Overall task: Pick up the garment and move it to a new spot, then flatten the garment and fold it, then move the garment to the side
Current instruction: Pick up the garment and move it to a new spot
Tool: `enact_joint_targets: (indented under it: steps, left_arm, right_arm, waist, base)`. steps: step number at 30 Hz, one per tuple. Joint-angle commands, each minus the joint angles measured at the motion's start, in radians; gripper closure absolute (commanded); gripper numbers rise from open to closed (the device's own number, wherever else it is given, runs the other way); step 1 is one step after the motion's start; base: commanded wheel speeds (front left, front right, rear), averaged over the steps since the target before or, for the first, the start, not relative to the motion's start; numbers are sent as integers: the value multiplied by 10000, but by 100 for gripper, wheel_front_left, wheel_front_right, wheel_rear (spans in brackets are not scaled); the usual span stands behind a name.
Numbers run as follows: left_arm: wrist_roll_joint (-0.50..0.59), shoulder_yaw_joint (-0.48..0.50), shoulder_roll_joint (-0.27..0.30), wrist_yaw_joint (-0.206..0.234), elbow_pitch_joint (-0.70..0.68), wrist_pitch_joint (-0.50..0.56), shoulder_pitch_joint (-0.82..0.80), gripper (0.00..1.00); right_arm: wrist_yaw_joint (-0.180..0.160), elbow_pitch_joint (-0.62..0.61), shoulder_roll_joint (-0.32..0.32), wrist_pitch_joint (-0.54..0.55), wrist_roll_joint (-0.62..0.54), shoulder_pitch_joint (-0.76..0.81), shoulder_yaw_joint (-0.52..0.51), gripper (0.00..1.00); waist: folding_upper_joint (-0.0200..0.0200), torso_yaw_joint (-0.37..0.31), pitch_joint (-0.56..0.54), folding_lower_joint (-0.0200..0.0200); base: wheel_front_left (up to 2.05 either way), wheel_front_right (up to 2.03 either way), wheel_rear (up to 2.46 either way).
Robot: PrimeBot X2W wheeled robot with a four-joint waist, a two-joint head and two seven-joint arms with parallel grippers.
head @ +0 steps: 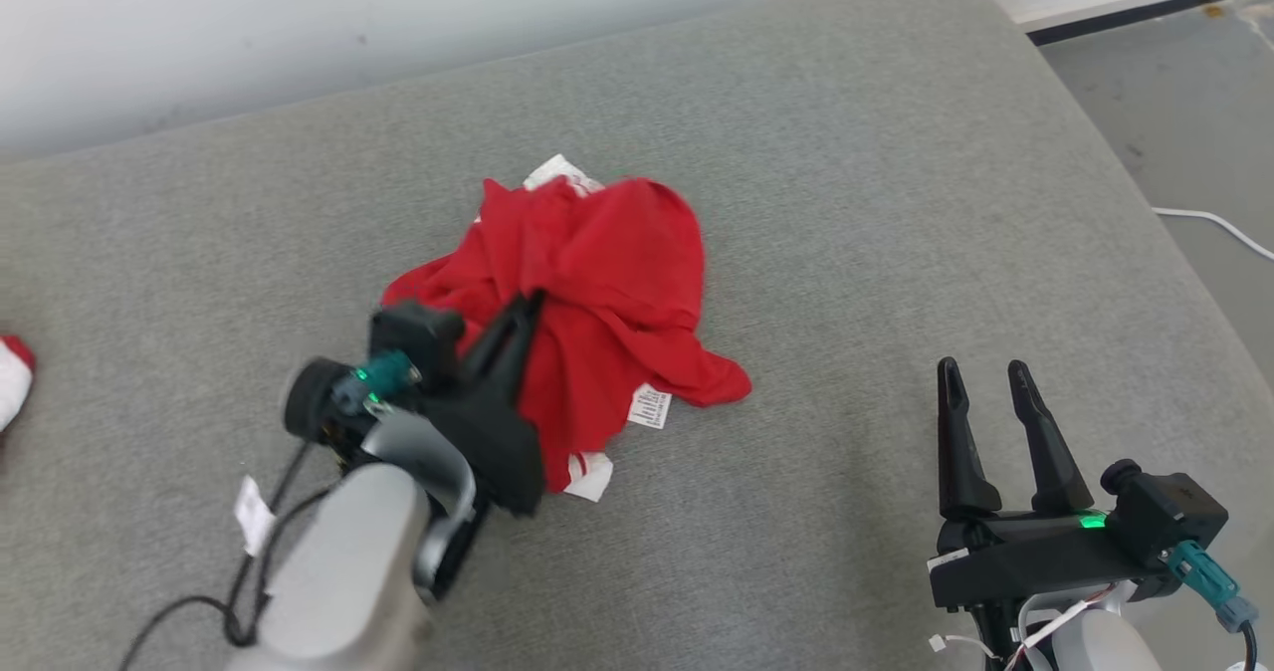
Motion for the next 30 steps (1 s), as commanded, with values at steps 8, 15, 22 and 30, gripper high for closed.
enact_joint_targets:
  steps: [8, 15, 22, 30]
  left_arm:
    - [-23, -539, -334, -156, -18, -831, -39, 0]
    - [-138, -111, 189, 175, -1008, -1164, 199, 0]
    - [-337, 920, 985, 806, -2365, -1567, 1228, 0]
    - [-409, 2291, 1565, 1408, -3872, -1703, 3223, 0]
  right_arm:
    - [-25, 92, -15, -8, -249, 84, -71, 0]
    - [-25, 108, -15, -8, -415, 360, -196, 0]
    - [-25, -3, -13, -6, -677, 491, -244, 0]
    - [-25, -63, -13, -6, -1040, 508, -5, 0]
  waist:
    - [0, 836, -384, 0]
    - [0, 1554, -887, 0]
    - [0, 2179, -1124, 0]
    - [0, 2413, -1374, 0]
  base:
    - [0, 0, 0]
    - [0, 0, 0]
    - [0, 0, 0]
    - [0, 0, 0]
